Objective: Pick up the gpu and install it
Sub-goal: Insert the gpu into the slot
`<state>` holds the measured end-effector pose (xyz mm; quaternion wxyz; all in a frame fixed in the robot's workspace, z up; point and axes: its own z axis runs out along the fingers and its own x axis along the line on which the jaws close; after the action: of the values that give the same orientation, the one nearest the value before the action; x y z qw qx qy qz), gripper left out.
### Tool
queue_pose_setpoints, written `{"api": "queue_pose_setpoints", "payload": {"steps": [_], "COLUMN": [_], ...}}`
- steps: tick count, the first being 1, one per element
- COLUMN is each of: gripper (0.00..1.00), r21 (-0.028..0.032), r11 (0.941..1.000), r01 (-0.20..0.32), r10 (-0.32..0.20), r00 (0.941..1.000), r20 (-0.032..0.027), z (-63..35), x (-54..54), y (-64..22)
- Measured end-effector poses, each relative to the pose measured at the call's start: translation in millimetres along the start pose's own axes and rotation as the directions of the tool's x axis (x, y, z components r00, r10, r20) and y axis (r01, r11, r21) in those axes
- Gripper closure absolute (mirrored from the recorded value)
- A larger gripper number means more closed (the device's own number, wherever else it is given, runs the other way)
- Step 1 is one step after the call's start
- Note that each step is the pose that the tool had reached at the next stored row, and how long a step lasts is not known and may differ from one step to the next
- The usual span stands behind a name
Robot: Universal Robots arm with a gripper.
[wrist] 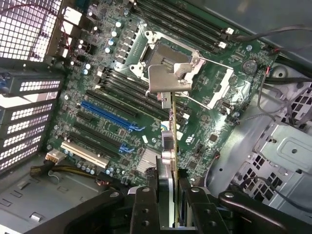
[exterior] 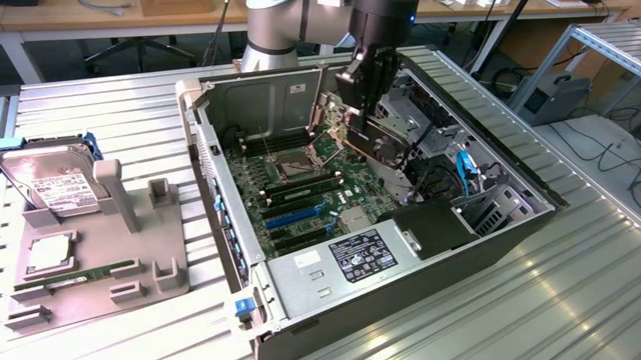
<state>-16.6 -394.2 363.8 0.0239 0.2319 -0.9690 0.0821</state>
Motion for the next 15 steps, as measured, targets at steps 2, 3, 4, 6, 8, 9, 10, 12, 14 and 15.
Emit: {"api": "queue_pose_setpoints", "payload": {"steps": [2, 3, 4, 6, 8, 9, 10, 12, 14, 15], "gripper": [0.73, 0.73, 0.73, 0.73, 0.73, 0.73, 0.73, 0.73, 0.73, 0.73], "r21": [0.0013, 0.0020, 0.0026, 0.0041, 0.0059, 0.0061, 0.0064, 0.0074, 0.0095, 0.0106], "r11": [0.9999, 0.9997, 0.9996, 0.9989, 0.9979, 0.9977, 0.9975, 0.9967, 0.9948, 0.9936], "r01": [0.015, 0.023, 0.030, 0.046, 0.065, 0.068, 0.071, 0.081, 0.101, 0.112], "r10": [-0.015, -0.023, -0.030, -0.046, -0.065, -0.068, -0.071, -0.081, -0.102, -0.113], "r00": [0.9999, 0.9997, 0.9995, 0.9989, 0.9978, 0.9977, 0.9975, 0.9966, 0.9947, 0.9935], "r20": [0.0023, 0.0034, 0.0045, 0.0069, 0.0095, 0.0100, 0.0104, 0.0120, 0.0148, 0.0163], "z": [0.0, 0.0, 0.0, 0.1, 0.1, 0.1, 0.1, 0.1, 0.2, 0.2], "x": [0.0, 0.0, 0.0, 0.0, 0.0, 0.0, 0.0, 0.0, 0.0, 0.0], "y": [0.0, 0.0, 0.0, 0.0, 0.0, 0.0, 0.0, 0.0, 0.0, 0.0]}}
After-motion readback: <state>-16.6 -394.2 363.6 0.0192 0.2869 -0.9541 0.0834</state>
